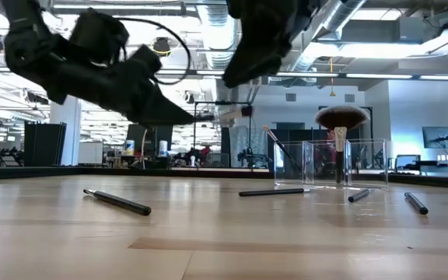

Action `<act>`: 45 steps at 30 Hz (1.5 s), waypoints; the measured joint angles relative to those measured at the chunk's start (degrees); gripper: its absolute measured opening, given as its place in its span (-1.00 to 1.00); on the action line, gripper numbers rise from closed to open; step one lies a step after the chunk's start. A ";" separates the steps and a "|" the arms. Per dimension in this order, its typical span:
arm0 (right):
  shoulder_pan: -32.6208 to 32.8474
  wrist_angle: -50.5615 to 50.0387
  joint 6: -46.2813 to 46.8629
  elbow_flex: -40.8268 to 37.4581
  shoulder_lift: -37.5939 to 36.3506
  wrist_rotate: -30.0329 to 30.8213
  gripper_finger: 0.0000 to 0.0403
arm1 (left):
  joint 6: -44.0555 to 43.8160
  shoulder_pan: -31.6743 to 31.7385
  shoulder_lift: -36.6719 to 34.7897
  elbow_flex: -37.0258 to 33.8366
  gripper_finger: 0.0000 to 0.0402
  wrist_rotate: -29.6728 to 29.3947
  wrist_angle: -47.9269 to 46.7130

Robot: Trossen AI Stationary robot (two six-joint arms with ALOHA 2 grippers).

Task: Pick & Place Makeup Brushes
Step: Put the black blush brush into the makeup organizer

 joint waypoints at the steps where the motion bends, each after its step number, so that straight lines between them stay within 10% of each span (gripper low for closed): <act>1: -0.11 1.29 -1.37 -0.08 0.00 0.62 -0.40 | -0.12 0.05 -1.20 -0.67 -0.84 0.51 -0.32; 23: -2.85 4.82 -16.23 0.02 0.85 7.31 0.01 | -1.75 -0.21 -10.58 -3.06 -0.84 5.66 -2.14; 45: -4.12 2.35 -18.51 0.00 0.85 3.06 -0.85 | -1.95 -0.23 -10.60 -3.04 -0.77 5.44 -2.07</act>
